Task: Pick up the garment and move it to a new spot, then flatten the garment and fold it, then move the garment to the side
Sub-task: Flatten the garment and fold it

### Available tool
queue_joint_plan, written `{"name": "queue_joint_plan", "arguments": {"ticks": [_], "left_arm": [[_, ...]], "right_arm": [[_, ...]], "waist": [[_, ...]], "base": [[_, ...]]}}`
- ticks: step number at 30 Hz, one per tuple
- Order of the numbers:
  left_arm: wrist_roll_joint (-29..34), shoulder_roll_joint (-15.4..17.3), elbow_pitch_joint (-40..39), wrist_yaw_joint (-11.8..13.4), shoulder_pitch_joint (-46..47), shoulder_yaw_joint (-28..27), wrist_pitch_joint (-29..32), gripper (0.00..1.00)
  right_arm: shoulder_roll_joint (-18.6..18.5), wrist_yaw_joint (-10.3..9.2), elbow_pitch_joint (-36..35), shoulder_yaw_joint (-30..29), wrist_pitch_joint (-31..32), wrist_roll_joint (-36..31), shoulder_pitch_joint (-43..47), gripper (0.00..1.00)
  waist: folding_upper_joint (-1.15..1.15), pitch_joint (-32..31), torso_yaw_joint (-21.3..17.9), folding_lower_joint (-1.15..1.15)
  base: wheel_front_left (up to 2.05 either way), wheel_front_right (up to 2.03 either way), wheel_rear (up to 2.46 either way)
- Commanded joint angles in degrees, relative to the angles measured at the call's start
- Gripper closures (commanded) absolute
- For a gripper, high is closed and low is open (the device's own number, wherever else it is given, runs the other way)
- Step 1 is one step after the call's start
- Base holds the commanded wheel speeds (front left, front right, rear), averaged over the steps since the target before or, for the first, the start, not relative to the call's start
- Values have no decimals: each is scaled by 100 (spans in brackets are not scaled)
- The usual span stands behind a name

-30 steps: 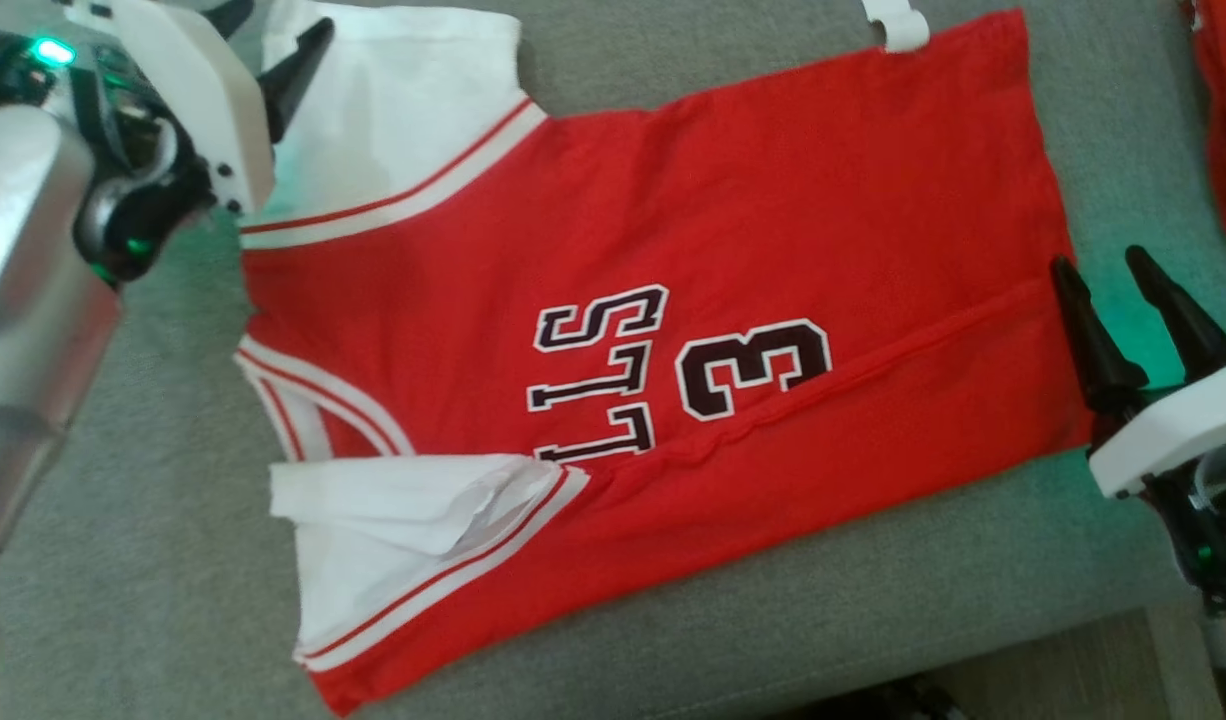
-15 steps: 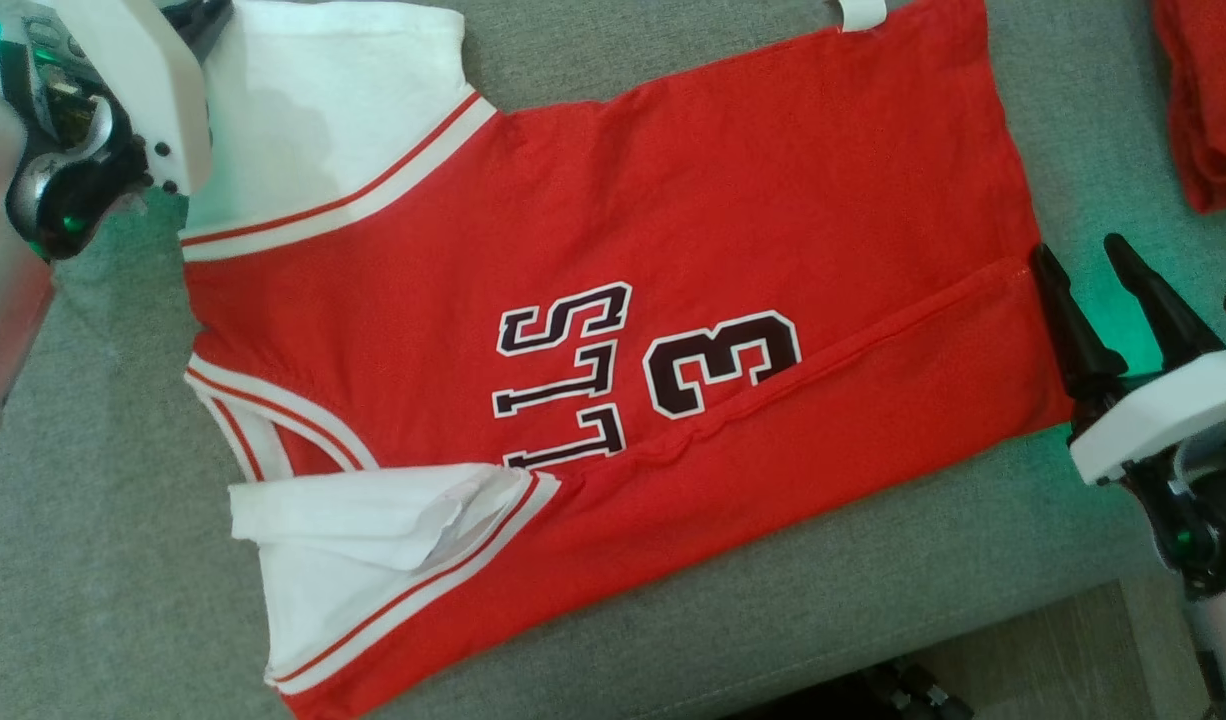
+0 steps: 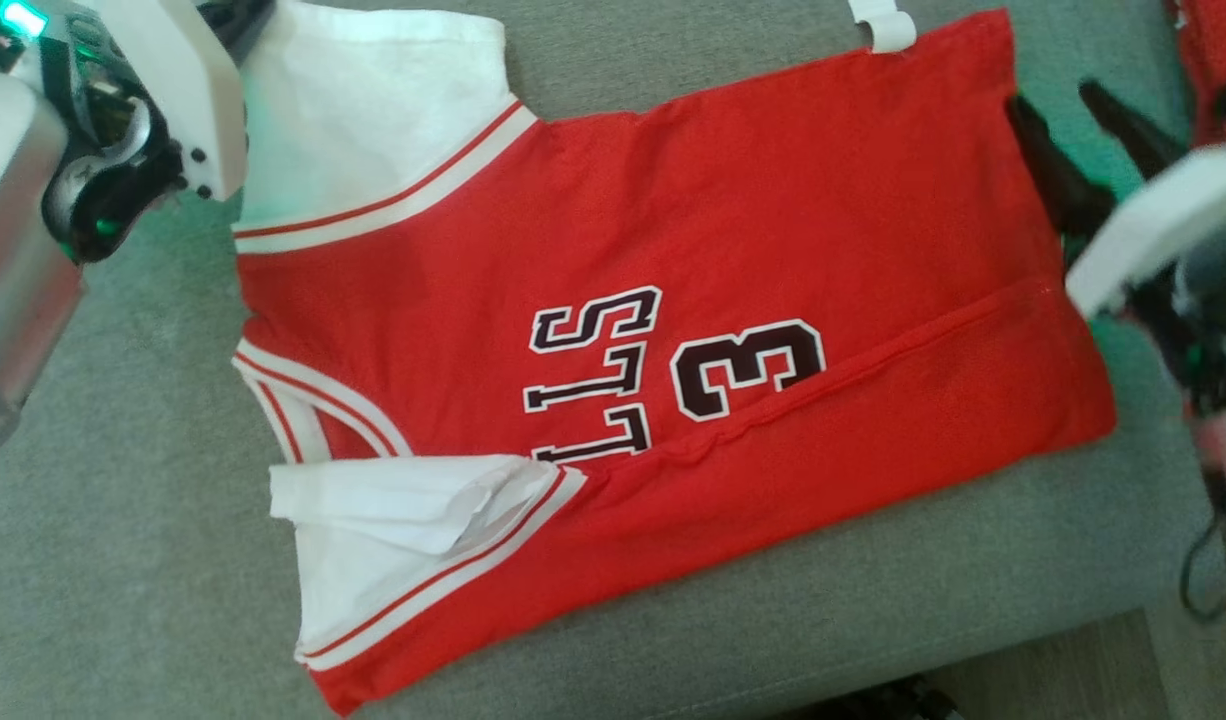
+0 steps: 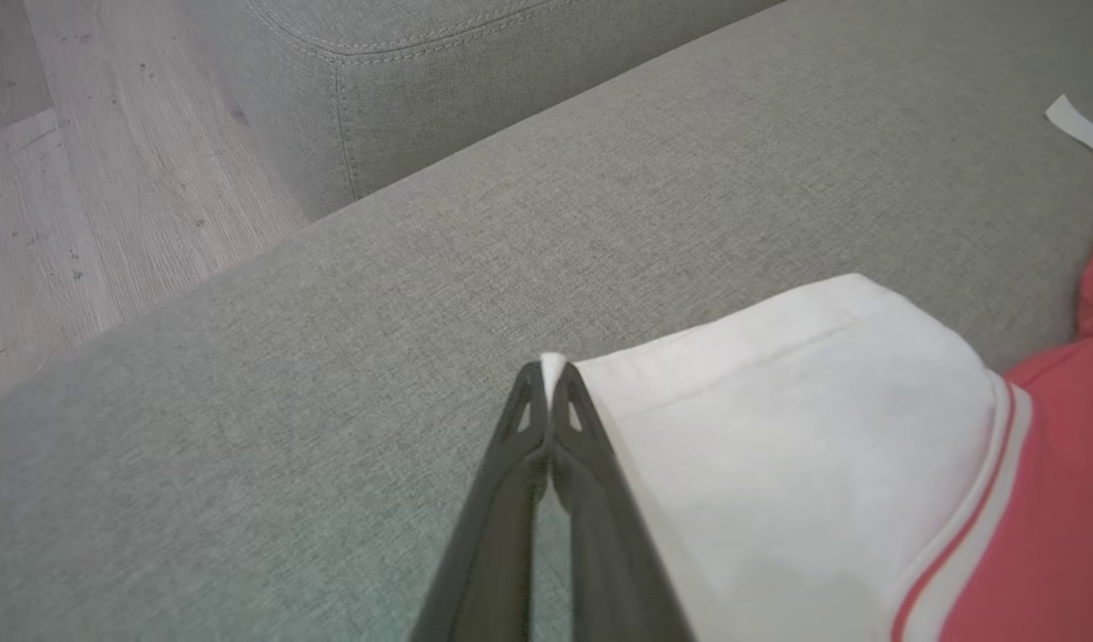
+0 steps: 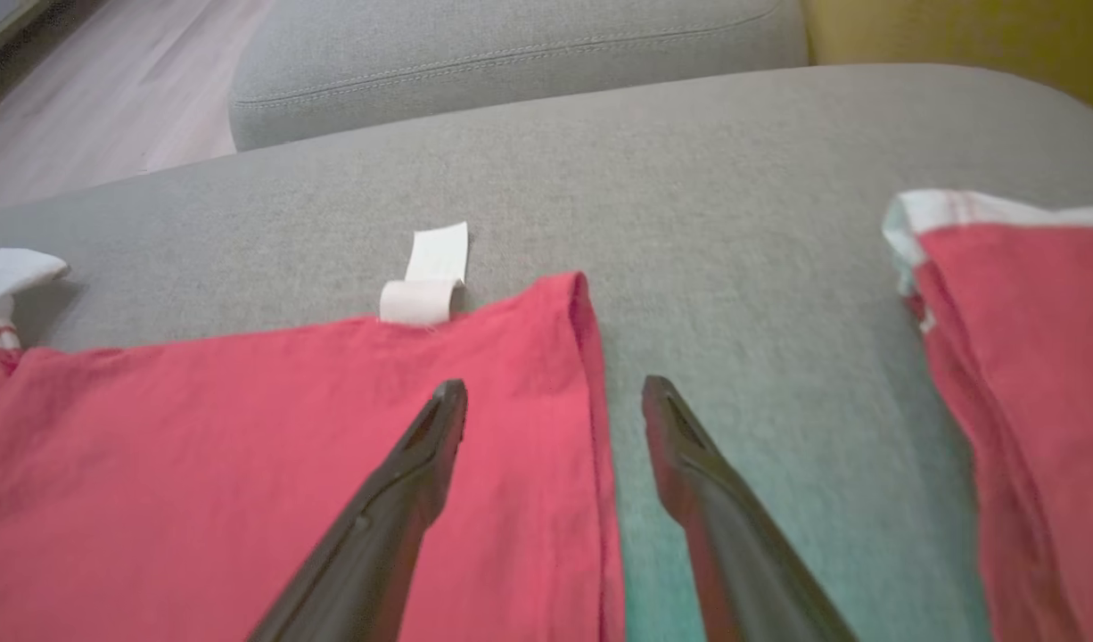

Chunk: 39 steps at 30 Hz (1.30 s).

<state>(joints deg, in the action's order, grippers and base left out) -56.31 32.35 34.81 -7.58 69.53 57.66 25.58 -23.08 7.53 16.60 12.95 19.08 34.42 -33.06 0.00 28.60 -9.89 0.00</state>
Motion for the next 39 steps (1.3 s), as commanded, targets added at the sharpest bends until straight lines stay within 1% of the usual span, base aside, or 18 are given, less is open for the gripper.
{"name": "queue_joint_plan", "arguments": {"ticks": [1,7,11,15,16,18,19,21,23,24,25,26,29,35,39], "left_arm": [[-36,215,-132,9,341,-177,-65,100],[-135,193,-229,9,488,40,-180,100],[-217,177,-253,9,560,174,-243,100],[-298,186,-245,9,615,304,-304,100],[-320,190,-238,9,626,332,-318,100],[-362,203,-218,9,646,387,-349,100],[-381,209,-206,9,657,414,-365,100],[-418,214,-180,9,677,466,-398,100],[-450,215,-154,9,701,521,-432,100],[-468,214,-140,9,713,547,-452,100],[-485,215,-126,9,725,573,-470,100],[-500,216,-111,9,738,600,-488,100],[-505,228,-75,9,789,684,-585,100],[-315,311,-73,9,1015,846,-1382,100],[-274,314,-38,9,1177,871,-1963,100]], "right_arm": [[-80,-4,-59,65,64,48,-98,0],[59,-4,954,362,482,233,-1065,0],[172,-4,1442,514,511,348,-1446,0],[238,-4,1763,687,405,449,-1684,0],[248,-4,1821,726,371,481,-1725,4],[243,-4,1922,810,298,525,-1804,24],[233,-4,1968,849,250,538,-1846,27],[219,-4,2054,925,172,578,-1917,45],[200,-4,2128,996,96,606,-1983,59],[191,-4,2163,1034,69,622,-2012,68],[179,-4,2195,1074,44,635,-2042,82],[166,-4,2229,1111,16,645,-2074,99],[118,-4,2334,1207,-108,650,-2174,100],[43,-4,2527,1216,-461,854,-2394,100],[-104,-4,2553,1132,-646,1081,-2491,100]], "waist": [[0,-1,32,0],[0,39,152,0],[0,67,203,0],[0,77,222,0],[0,76,223,0],[0,76,222,0],[0,75,221,0],[0,71,224,0],[0,66,232,0],[0,64,236,0],[0,61,241,0],[0,59,245,0],[0,52,259,0],[0,-43,309,0],[0,-164,387,0]], "base": [[0,0,0],[0,0,0],[0,0,0],[0,0,0],[0,0,0],[0,0,0],[0,0,0],[0,0,0],[0,0,0],[0,0,0],[0,0,0],[0,0,0],[0,0,0],[0,0,0],[0,0,0]]}}
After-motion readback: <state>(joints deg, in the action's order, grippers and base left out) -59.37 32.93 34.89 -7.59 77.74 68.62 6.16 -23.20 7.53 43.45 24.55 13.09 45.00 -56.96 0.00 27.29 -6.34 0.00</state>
